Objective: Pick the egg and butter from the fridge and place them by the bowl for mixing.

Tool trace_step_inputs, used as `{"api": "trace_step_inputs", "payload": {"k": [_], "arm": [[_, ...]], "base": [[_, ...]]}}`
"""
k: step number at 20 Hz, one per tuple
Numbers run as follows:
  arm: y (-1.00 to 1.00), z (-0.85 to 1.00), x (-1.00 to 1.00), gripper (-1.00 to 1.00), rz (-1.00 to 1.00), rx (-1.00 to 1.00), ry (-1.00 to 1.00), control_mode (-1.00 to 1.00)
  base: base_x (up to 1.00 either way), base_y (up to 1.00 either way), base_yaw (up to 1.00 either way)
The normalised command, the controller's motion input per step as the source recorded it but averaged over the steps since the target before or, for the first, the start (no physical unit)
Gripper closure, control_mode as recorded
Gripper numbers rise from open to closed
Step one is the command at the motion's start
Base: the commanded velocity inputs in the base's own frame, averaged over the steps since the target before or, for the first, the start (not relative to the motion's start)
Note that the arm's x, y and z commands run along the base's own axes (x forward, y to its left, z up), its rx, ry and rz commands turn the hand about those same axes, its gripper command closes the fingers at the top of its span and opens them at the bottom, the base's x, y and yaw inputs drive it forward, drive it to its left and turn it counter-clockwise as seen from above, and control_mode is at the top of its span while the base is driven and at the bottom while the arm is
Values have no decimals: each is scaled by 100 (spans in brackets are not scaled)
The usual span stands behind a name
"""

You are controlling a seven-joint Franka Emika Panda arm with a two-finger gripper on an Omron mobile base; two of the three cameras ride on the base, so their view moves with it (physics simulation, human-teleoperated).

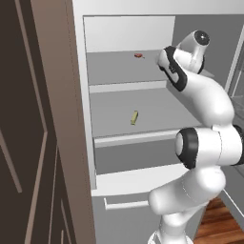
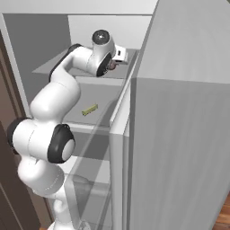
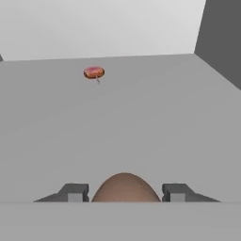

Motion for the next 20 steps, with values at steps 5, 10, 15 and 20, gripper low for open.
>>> {"api": "trace_step_inputs", "payload": {"k": [5,10,15,20], "arm": [[0,-24,-67,100,-1,0,-7,-100],[11,30,-96,100,-5,0,-6,-100],[26,55,-100,100,0,1,20,-100],[41,3,-100,100,-1,6,35,-100]], "base": [[0,0,0],[0,0,0],[0,0,0],[0,0,0]]}}
